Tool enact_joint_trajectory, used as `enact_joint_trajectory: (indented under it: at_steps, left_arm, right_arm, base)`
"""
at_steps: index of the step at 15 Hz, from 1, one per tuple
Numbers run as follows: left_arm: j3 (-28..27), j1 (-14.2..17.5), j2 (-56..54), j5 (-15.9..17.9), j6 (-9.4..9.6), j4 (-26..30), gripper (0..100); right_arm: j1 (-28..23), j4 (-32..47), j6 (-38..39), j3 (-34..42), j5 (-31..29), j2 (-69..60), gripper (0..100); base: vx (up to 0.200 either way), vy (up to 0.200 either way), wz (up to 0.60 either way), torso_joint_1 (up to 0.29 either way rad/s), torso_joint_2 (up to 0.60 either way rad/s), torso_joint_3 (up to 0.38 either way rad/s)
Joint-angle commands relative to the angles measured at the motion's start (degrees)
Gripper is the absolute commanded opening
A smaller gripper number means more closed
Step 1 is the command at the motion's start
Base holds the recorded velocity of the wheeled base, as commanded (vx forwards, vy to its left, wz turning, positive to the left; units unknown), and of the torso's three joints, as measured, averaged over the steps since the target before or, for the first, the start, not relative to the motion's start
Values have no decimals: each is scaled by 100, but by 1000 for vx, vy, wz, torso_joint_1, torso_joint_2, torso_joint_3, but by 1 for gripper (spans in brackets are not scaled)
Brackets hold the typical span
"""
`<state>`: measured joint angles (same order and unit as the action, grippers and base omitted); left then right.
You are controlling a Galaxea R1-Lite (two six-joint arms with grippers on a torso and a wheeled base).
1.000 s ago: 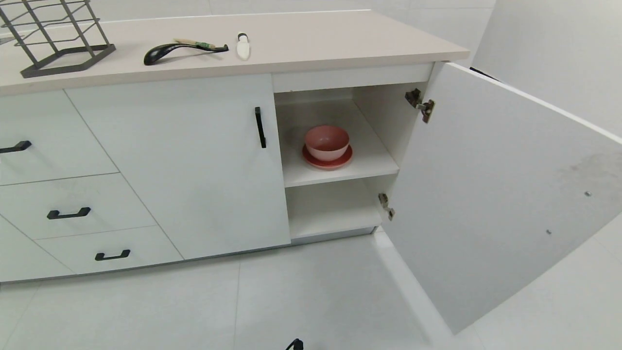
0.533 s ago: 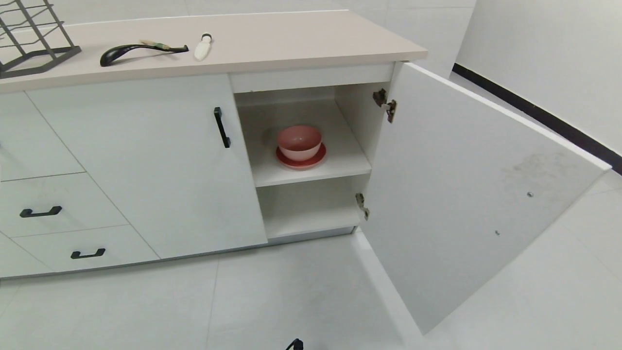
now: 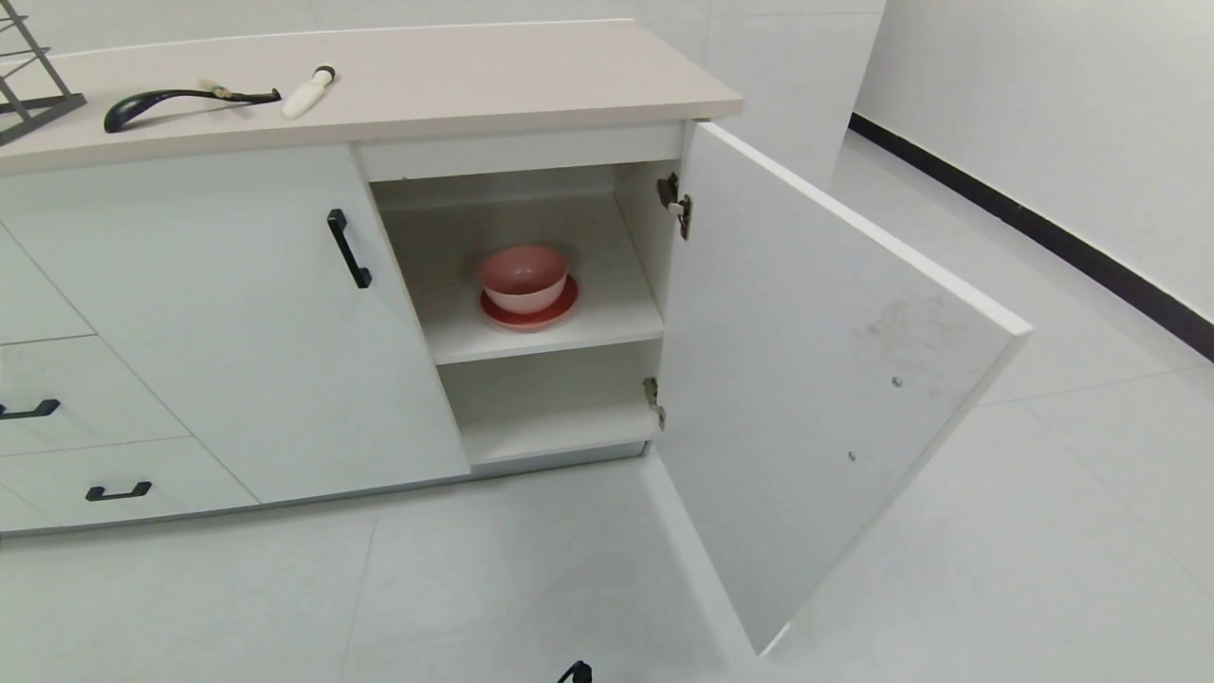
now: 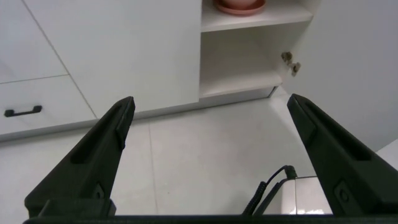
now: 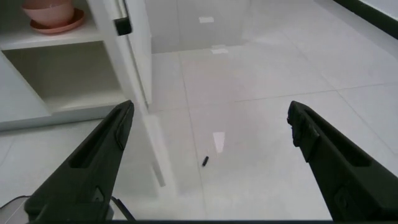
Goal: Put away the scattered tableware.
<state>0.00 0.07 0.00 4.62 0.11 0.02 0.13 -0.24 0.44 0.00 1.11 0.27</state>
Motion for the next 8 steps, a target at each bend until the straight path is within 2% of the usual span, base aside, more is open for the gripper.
enact_joint_trajectory:
  at_steps: [1, 6, 7, 8]
  left_arm:
    - [0, 1, 0, -5, -2, -2, 100]
    - [0, 1, 0, -110, -134, -20, 100]
    - [0, 1, 0, -110, -134, -20, 100]
    - [0, 1, 0, -119, -134, -20, 100]
  right_arm:
    - [4, -2, 0, 0, 12, 17, 0]
    - [-5, -2, -9, 0, 65, 17, 0]
    - [-5, -169, -35, 0, 56, 17, 0]
    - [-5, -1030, -53, 0, 91, 17, 0]
  base:
    - [0, 0, 0, 0, 0, 0]
    - [0, 0, 0, 0, 0, 0]
    - [0, 0, 0, 0, 0, 0]
    - [0, 0, 0, 0, 0, 0]
